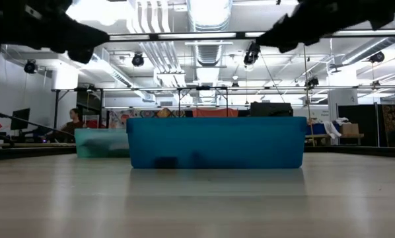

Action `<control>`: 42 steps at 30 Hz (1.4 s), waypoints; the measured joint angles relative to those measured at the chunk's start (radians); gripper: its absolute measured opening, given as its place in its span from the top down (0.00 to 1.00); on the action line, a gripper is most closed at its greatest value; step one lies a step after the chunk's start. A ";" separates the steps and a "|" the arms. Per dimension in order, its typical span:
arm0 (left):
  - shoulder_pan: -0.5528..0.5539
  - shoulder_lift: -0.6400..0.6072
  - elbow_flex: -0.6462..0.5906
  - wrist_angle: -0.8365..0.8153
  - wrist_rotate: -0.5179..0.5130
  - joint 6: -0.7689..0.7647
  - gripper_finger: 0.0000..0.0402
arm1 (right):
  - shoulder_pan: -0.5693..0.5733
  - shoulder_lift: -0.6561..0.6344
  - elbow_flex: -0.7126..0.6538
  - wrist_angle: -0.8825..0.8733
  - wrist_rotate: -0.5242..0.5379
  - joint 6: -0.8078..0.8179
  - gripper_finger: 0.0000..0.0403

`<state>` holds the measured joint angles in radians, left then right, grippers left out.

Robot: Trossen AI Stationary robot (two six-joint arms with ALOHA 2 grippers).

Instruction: Sort candy

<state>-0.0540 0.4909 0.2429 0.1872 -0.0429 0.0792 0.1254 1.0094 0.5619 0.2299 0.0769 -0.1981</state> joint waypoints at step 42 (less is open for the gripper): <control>0.016 -0.489 -0.232 -0.118 0.034 -0.060 1.00 | -0.003 -0.999 -0.449 -0.244 0.206 0.057 0.86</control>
<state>-0.0383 0.0022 0.0105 0.0690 -0.0087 0.0195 0.1226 0.0103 0.1134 -0.0141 0.2825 -0.1414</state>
